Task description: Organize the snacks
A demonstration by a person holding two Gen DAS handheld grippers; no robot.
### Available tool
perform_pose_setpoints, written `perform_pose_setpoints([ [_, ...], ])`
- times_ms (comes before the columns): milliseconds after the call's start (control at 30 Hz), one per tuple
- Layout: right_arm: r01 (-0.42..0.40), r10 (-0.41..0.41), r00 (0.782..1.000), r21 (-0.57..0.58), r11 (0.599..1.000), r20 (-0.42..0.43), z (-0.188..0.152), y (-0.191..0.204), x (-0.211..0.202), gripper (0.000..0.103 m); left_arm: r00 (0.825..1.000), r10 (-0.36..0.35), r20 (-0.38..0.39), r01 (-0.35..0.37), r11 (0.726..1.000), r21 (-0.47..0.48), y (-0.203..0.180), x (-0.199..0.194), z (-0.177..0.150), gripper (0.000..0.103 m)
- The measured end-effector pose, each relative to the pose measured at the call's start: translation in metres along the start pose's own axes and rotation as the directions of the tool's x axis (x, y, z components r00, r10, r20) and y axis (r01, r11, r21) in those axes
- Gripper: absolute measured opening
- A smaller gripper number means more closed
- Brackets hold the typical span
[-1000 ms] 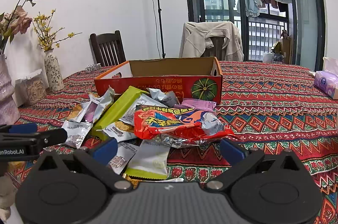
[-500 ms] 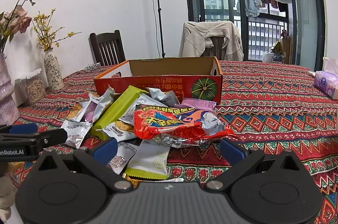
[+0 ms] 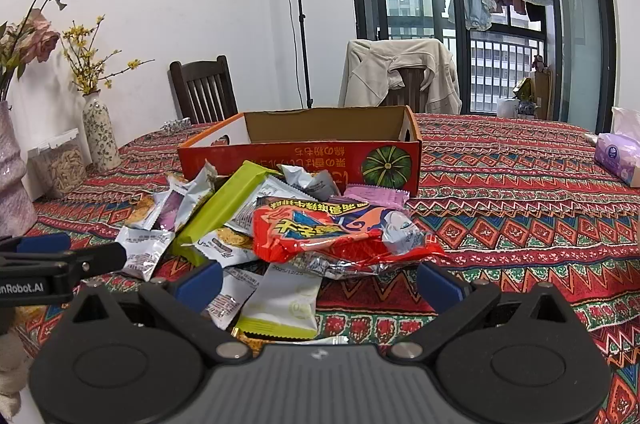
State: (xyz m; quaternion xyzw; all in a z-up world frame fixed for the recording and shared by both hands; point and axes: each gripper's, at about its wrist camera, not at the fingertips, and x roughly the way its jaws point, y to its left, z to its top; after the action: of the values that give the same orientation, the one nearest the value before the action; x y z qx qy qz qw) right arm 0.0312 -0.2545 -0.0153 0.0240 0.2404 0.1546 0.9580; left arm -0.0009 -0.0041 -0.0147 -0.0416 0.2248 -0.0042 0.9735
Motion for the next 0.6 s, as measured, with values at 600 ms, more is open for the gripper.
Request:
perform_pose_setpoints([
  [600, 0.003, -0.003, 1.0, -0.005, 1.0, -0.013, -0.0019, 0.0023, 0.002, 0.103, 1.0, 0.008, 0.001, -0.008, 1.0, -0.011, 0.0039, -0.0018, -0.0007, 0.103],
])
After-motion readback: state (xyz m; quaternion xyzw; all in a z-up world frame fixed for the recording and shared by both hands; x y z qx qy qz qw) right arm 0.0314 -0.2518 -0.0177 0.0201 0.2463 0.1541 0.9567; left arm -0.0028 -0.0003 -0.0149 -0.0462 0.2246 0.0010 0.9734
